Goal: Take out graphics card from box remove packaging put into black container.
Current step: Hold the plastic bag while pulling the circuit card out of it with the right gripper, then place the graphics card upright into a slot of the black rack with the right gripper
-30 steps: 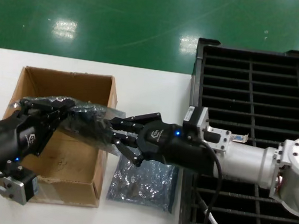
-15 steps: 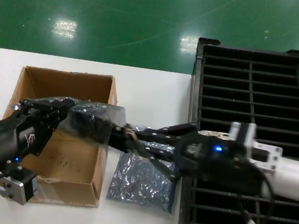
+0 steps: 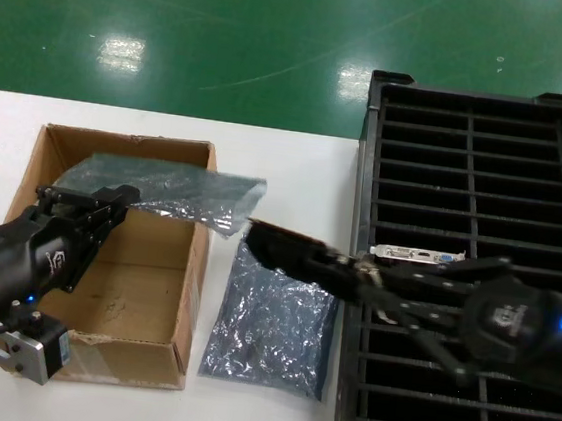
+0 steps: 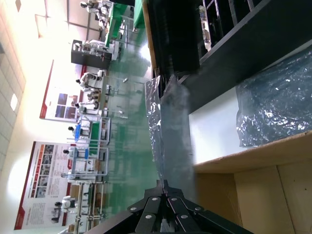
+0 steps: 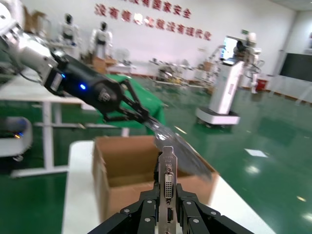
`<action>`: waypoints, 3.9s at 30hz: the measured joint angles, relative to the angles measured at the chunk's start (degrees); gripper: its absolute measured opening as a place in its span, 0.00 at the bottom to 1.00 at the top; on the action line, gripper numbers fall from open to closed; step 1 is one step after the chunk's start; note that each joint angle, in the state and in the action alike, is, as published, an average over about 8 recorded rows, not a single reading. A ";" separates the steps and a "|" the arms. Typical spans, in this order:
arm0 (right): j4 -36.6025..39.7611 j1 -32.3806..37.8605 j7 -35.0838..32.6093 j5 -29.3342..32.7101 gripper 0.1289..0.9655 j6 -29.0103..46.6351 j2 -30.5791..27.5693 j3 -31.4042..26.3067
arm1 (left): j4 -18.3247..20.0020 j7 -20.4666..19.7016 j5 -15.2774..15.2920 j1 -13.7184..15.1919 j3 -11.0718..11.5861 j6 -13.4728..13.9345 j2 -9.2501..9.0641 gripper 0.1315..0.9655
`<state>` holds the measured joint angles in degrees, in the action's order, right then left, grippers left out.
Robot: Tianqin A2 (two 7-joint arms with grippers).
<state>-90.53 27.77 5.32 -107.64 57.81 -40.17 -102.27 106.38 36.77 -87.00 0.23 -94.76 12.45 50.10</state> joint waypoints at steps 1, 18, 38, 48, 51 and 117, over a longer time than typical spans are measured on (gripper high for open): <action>-0.63 -0.90 -0.16 -0.31 0.07 -0.46 -0.93 0.84 | 0.00 0.00 0.00 0.00 0.00 0.00 0.00 0.01; -2.75 -4.78 -0.69 -1.18 0.07 -3.44 -4.29 4.44 | 0.00 0.00 0.00 0.00 0.00 0.00 0.00 0.01; -0.10 11.62 6.13 7.96 0.07 7.20 -8.47 -4.70 | 0.00 0.00 0.00 0.00 0.00 0.00 0.00 0.01; 6.62 25.84 14.17 13.59 0.07 18.47 -8.45 -10.86 | 0.00 0.00 0.00 0.00 0.00 0.01 -0.01 0.01; 9.29 29.49 15.62 15.70 0.07 21.08 -7.62 -12.67 | 0.00 0.00 0.00 0.00 0.00 0.01 -0.01 0.01; 17.14 42.75 7.73 29.45 0.07 30.53 -0.78 -21.12 | 0.00 0.00 0.00 0.00 0.01 0.01 -0.01 0.01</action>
<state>-73.39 70.52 13.05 -78.19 88.34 -40.95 -123.38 106.38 36.77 -87.00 0.22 -94.75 12.46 50.09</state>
